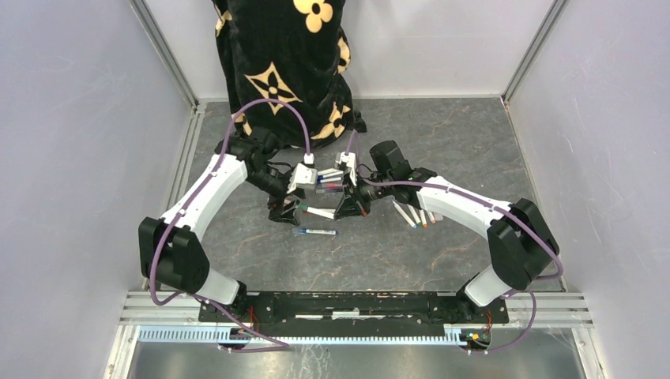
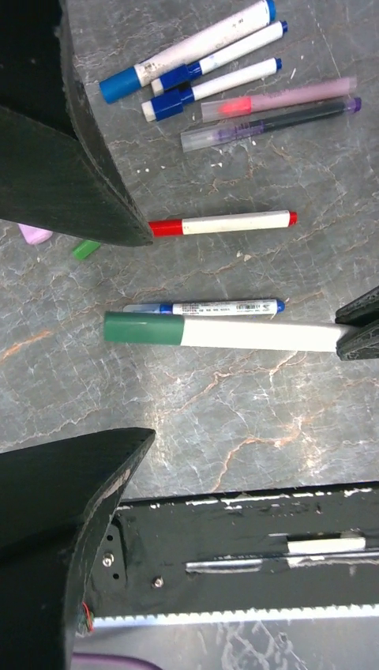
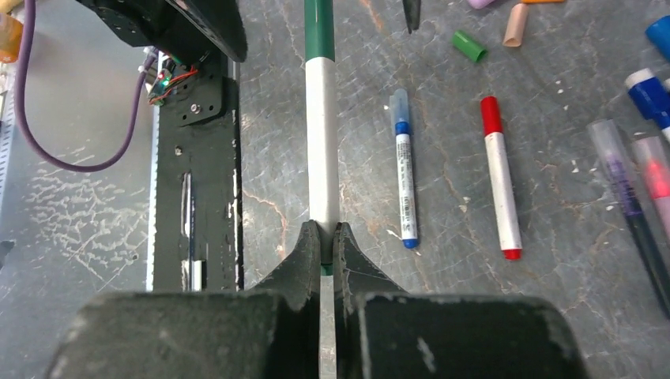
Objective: Open the pen caps
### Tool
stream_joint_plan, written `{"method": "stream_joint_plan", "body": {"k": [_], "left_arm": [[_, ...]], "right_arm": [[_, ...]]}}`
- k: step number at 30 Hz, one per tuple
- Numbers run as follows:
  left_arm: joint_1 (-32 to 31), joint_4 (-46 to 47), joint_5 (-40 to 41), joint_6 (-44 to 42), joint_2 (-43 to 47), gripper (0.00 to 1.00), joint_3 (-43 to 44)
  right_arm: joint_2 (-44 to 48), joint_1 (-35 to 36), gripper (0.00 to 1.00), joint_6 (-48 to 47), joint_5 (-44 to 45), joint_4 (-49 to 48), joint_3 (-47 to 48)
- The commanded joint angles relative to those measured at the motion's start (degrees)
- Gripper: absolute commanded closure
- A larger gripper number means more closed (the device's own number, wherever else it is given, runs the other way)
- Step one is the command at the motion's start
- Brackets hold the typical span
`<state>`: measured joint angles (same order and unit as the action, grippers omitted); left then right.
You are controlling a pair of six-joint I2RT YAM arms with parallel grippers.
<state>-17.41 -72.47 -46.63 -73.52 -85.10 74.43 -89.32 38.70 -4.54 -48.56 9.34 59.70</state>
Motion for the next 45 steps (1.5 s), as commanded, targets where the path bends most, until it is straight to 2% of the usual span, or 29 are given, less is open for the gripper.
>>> {"method": "stream_joint_plan", "body": {"k": [1,4,13,16,17,18,20,23,25,27,30,33,37,38,41,45], "left_arm": [[-2.0,5.8,2.8,3.0,1.5,0.13,-1.8],[-3.0,6.1,3.8,3.1,1.7,0.23,-2.1],[-5.1,8.9,5.9,4.9,1.6,0.70,-3.6],[-5.3,8.9,6.0,4.8,1.9,0.91,-4.0],[-5.3,8.9,6.1,4.9,1.9,0.97,-3.9],[-5.3,8.9,6.1,5.1,1.9,0.98,-3.7],[-5.4,8.4,5.6,5.1,1.9,0.98,-3.3],[-5.6,7.1,4.5,4.8,1.7,0.98,-2.5],[-5.8,6.6,4.1,4.7,1.8,0.98,-2.2],[-6.1,6.6,4.1,4.7,2.0,0.98,-2.2],[-6.1,6.4,4.6,4.6,2.4,0.98,-2.0],[-6.2,6.2,5.0,4.2,2.6,0.98,-2.0],[-6.1,6.7,6.6,3.7,2.0,0.98,-2.9],[-6.1,7.2,7.8,3.7,1.9,0.98,-3.3],[-5.6,9.4,12.9,3.6,1.7,0.98,-4.6],[-0.4,9.9,18.2,-0.4,0.4,0.98,-4.3]], "right_arm": [[-1.4,0.3,1.00,1.0,-4.4,0.4,1.9],[-1.7,0.3,1.00,1.1,-5.1,0.2,2.0],[-2.4,0.3,1.00,4.4,-7.3,-4.8,2.1],[-3.0,0.3,1.00,7.0,-7.6,-6.6,1.9],[-3.3,0.3,0.96,8.0,-7.8,-7.7,1.8],[-3.6,0.3,0.85,9.5,-7.9,-8.9,1.4],[-4.8,0.3,0.77,12.1,-8.4,-12.4,0.9],[-7.3,0.4,0.57,17.5,-9.0,-17.5,0.8],[-9.6,0.8,0.52,19.6,-9.7,-18.9,2.3],[-11.7,1.2,0.51,20.7,-9.4,-19.1,4.0],[-14.4,1.7,0.55,22.5,-9.4,-19.0,6.2],[-15.2,1.9,0.65,24.7,-9.7,-21.3,6.1],[-14.4,1.7,0.96,23.8,-8.8,-20.0,4.9],[-14.2,1.5,1.00,23.0,-8.4,-18.7,4.7],[-13.2,0.6,1.00,18.6,-6.4,-12.7,3.9],[-10.3,-1.5,1.00,14.4,-3.5,-7.4,-0.4]]}}
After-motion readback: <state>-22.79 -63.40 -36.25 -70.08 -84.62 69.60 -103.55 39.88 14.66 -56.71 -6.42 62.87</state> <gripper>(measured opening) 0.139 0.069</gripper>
